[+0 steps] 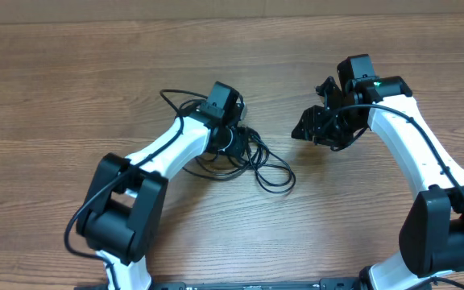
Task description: Untangle cables
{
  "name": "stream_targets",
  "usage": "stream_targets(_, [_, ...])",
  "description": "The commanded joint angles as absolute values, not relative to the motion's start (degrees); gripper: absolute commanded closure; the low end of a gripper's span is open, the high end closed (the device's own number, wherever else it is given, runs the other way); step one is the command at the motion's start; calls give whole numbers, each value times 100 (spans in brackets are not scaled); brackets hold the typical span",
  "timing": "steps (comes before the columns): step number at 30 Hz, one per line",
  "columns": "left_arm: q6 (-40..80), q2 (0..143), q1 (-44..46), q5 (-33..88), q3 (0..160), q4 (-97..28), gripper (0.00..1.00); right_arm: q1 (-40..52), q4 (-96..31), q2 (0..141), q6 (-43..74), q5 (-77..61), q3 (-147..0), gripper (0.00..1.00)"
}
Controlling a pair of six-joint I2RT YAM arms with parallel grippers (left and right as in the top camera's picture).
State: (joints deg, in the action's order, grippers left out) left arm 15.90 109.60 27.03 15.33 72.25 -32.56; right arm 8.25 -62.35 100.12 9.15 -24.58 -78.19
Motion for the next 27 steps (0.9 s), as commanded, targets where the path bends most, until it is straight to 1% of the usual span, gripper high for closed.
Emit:
stream_targets(1, [1525, 10127, 2703, 1811, 7570, -3277, 96, 851, -6106, 9902, 917, -2982, -7800, 43])
stream_targets(7, [1527, 9233, 2707, 2220, 7570, -3352, 96, 1166, -5800, 9902, 917, -2967, -7800, 43])
stream_targets(10, [1544, 9043, 2714, 2285, 7570, -3435, 96, 1352, -5566, 9902, 917, -2967, -7800, 43])
stream_targets(21, [1542, 8984, 2716, 2412, 7570, -3686, 96, 1953, -5050, 9902, 917, -2963, -7800, 43])
stream_targets(24, [1542, 8984, 2714, 2633, 7570, -3682, 96, 2021, -4873, 9902, 919, -2963, -7800, 43])
stream_targets(25, [1542, 8984, 2716, 2727, 7570, -3682, 96, 2025, -4792, 9902, 921, -2963, -7800, 43])
stream_targets(26, [1540, 8984, 2716, 2827, 7570, -3682, 96, 2025, -4709, 9902, 921, -2963, -7800, 47])
stream_targets(27, [1540, 8984, 2714, 2902, 7570, -3684, 96, 2025, -4639, 9902, 921, -2943, -7800, 54])
